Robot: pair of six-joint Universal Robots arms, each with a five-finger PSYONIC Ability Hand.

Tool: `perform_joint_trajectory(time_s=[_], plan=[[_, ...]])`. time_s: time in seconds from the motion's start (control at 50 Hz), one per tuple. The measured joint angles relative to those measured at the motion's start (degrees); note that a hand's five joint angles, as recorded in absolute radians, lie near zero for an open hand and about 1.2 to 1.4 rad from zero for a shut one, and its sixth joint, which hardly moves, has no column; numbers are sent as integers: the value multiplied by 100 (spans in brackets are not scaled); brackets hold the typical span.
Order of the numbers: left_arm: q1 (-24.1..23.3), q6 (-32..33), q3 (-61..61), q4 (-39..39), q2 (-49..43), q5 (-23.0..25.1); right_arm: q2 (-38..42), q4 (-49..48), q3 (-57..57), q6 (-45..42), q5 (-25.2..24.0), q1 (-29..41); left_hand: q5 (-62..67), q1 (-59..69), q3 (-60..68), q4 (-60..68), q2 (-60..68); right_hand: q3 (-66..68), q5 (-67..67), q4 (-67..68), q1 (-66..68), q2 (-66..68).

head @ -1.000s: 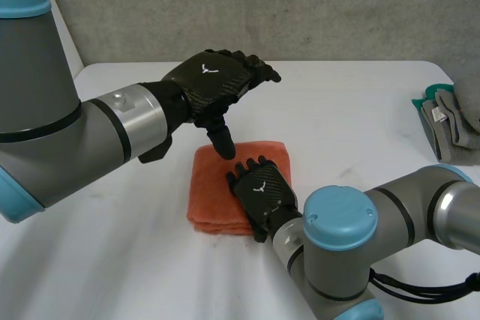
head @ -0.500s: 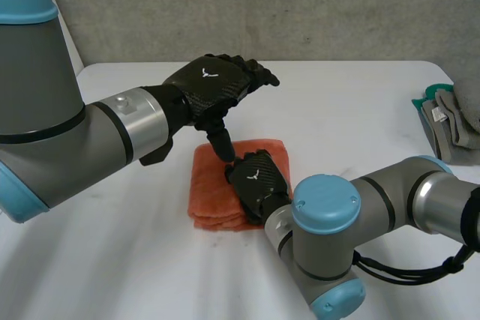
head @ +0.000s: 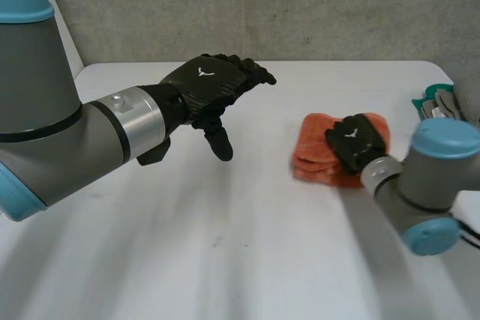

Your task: Fold the laundry.

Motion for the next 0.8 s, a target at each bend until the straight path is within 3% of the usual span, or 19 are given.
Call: perform_joint_trajectory(time_s=[0.06,0.1,0.12,0.22,0.42,0.58,0.8], plan=[[1,-4,-6,0,-6,-1,23,-10,-57,-497,-538,-419,0,0,0,0,0,1,0,25,0,0],[0,-4,-8,0,-7,-1,30,-11,-76,-546,-602,-457,0,0,0,0,0,1,0,19,0,0],[-3,-5,-17,0,-15,-4,86,-12,-236,-796,-985,-643,0,0,0,0,0,1,0,19,1,0],[-14,-5,-33,0,-28,-7,153,-4,-781,-994,-1488,-865,0,0,0,0,0,1,0,19,127,33],[-2,-5,-29,-1,-4,-8,88,40,-2197,-715,-1593,-1205,0,0,0,0,0,2,0,33,127,33],[-7,-81,-23,64,35,-11,79,46,-3482,362,-1628,-1900,0,0,0,0,0,13,0,55,127,33],[-60,-312,-48,201,2,-12,744,21,-3879,748,-2106,-3027,0,0,0,0,0,13,95,80,127,33]])
